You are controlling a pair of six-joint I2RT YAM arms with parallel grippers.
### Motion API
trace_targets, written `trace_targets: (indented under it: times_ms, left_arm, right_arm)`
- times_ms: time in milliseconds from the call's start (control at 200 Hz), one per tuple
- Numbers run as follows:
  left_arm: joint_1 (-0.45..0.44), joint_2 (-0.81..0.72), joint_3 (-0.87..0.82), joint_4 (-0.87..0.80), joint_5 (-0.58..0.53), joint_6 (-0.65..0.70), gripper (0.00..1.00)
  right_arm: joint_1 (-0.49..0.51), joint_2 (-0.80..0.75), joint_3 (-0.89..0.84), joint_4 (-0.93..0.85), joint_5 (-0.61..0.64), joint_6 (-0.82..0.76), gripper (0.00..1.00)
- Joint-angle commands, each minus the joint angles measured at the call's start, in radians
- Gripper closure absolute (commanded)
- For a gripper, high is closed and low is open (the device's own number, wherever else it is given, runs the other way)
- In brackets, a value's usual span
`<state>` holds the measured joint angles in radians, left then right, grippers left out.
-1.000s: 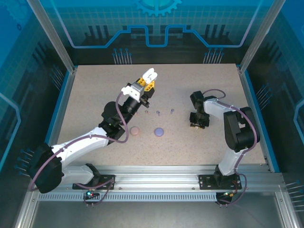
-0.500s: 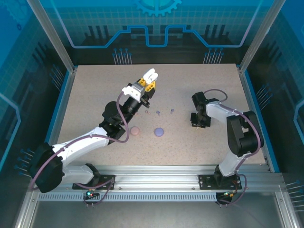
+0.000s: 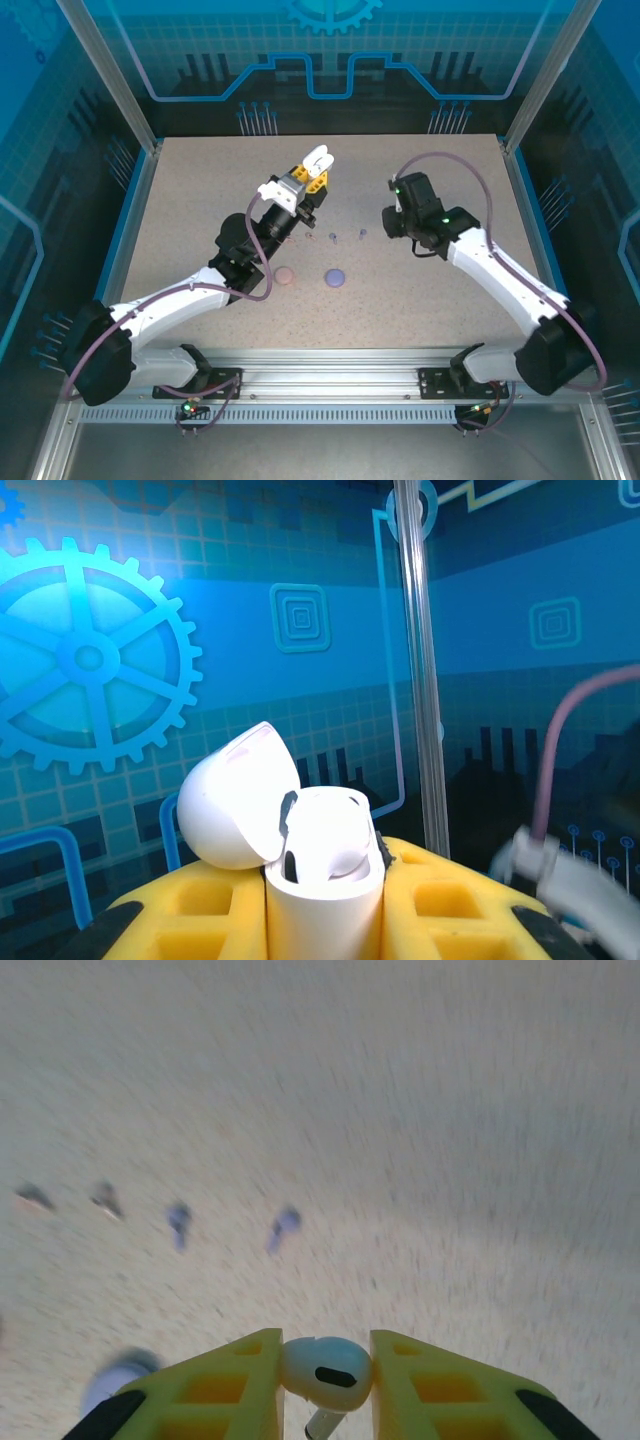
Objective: Insert the wireless bluetooth earbuds into the charging case
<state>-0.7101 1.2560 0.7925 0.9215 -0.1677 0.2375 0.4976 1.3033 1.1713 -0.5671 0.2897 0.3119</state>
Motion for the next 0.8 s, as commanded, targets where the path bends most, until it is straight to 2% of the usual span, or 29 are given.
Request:
trace_targets:
  times_ms: [0, 360, 795]
  left_arm:
    - [-0.005, -0.036, 0.005, 0.022, 0.019, -0.006, 1.00]
    - [-0.005, -0.021, 0.006, 0.013, 0.025, -0.024, 1.00]
    - [-0.006, -0.006, 0.028, -0.013, 0.064, -0.047, 1.00]
  right_arm:
    - [0.034, -0.073, 0.109, 0.043, 0.025, -0.113, 0.74]
    - [0.141, -0.132, 0.354, 0.165, -0.054, -0.289, 0.73]
    - [0.170, -0.070, 0.421, 0.281, -0.242, -0.261, 0.73]
